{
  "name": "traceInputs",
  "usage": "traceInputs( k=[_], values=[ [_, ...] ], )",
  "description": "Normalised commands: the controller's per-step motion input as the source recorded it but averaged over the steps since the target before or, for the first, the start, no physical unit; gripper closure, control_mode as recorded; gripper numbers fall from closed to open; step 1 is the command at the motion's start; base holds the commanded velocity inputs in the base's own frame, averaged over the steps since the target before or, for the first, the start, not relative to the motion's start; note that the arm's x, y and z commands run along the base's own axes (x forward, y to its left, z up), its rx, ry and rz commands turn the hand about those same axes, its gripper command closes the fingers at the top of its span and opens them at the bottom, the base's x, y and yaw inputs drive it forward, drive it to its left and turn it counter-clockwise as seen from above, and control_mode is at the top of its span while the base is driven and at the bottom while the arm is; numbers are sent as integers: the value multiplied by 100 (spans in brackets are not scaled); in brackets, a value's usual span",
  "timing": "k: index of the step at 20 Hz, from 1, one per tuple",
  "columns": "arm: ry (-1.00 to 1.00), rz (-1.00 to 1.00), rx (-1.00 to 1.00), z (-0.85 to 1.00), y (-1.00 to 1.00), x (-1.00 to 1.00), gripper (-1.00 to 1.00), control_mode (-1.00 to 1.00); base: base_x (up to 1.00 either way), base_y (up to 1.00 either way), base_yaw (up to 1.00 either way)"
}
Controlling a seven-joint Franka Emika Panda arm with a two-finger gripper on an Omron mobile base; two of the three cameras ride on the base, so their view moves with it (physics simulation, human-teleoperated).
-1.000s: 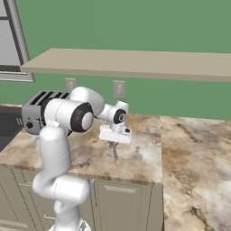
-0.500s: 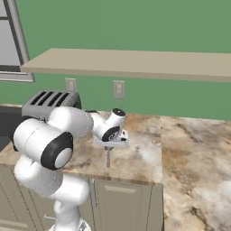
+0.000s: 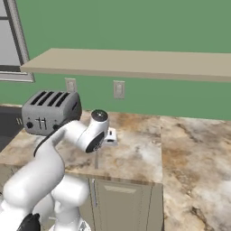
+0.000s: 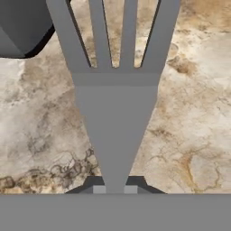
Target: Take the fork and place it on the left side of the plate. Then take the spoon and place it on the right side of the plate. Make sure they're directly next to the plate.
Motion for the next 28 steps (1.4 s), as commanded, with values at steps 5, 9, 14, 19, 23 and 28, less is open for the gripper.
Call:
traceInputs(
  k=[5,9,14,19,23,28],
  values=[
    [1,0,-6,100,1,-70,100,-100,0,0,0],
    [1,0,-6,91,0,-73,100,-100,0,0,0],
    [0,-1,-6,29,23,-43,100,-100,0,0,0],
    [0,0,-9,0,24,-6,100,-100,0,0,0],
    [0,0,-6,0,7,0,100,-100,0,0,0],
    [0,0,-1,0,0,-3,100,-100,0,0,0]
  ],
)
